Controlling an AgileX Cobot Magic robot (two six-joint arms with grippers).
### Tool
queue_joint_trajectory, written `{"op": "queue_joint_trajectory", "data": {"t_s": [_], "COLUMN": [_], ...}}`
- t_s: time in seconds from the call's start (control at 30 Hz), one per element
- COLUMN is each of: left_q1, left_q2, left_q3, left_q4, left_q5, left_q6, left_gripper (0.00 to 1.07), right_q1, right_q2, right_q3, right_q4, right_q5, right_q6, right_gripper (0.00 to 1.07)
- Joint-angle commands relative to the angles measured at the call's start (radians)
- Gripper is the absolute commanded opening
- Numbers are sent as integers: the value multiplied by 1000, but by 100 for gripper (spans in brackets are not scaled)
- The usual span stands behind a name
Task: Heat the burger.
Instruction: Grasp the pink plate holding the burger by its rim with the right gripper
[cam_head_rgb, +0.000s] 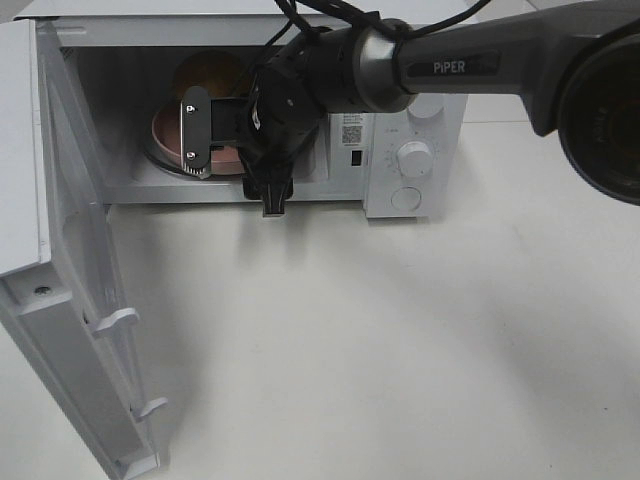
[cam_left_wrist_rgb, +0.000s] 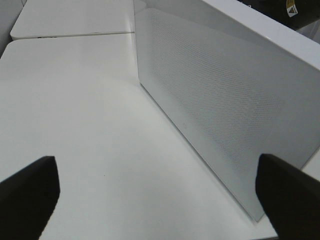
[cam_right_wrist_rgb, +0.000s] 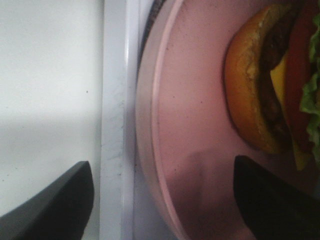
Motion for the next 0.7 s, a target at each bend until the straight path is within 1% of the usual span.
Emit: {"op": "queue_joint_trajectory", "data": {"t_s": [0.03, 0.07, 0.17, 0.23, 0.27, 0.33, 0.37, 0.4, 0.43, 0.47, 0.5, 0.53, 0.6, 0.63, 0.67, 0.7], "left_q1": [3, 3, 3, 3, 3, 3, 3, 3, 3, 3, 3, 3, 3, 3, 3, 3], "left_q2": [-17, -17, -17, -17, -17, -17, -17, -17, -17, -17, -17, -17, -17, -17, -17, -17], "left_q3": [-1, -1, -1, -1, -1, -1, -1, -1, -1, -1, -1, -1, -1, -1, -1, -1], "left_q4": [-6, -6, -6, -5, -5, -5, -5, -5, -5, -5, -5, -5, -5, -5, -5, -5], "left_q5": [-8, -8, -8, -8, -8, -8, -8, -8, -8, -8, -8, -8, -8, -8, -8, -8], "left_q6": [-3, -3, -3, -3, -3, -3, -3, -3, -3, -3, -3, -3, -3, -3, -3, -3], "left_gripper": [100, 100, 100, 100, 100, 100, 100, 100, 100, 100, 100, 100, 100, 100, 100, 100], "right_q1": [-15, -16, -17, -17, -17, -17, -17, -17, -17, -17, -16, -16, -14, -14, -14, -14], "right_q2": [28, 43, 50, 60, 60, 60, 60, 60, 60, 60, 60, 60, 60, 60, 59, 59], "right_q3": [-39, -55, -62, -70, -70, -70, -70, -70, -70, -70, -70, -70, -70, -70, -70, -70], "right_q4": [29, 58, 67, 73, 73, 73, 73, 73, 76, 76, 79, 79, 80, 80, 80, 80], "right_q5": [17, 19, 20, 22, 22, 22, 22, 24, 29, 29, 34, 34, 42, 42, 44, 44], "right_q6": [11, 11, 11, 7, 7, 4, 4, 4, 4, 4, 4, 4, 4, 4, 3, 3], "right_gripper": [76, 75, 74, 68, 68, 49, 49, 44, 31, 31, 25, 25, 6, 6, 1, 1]}}
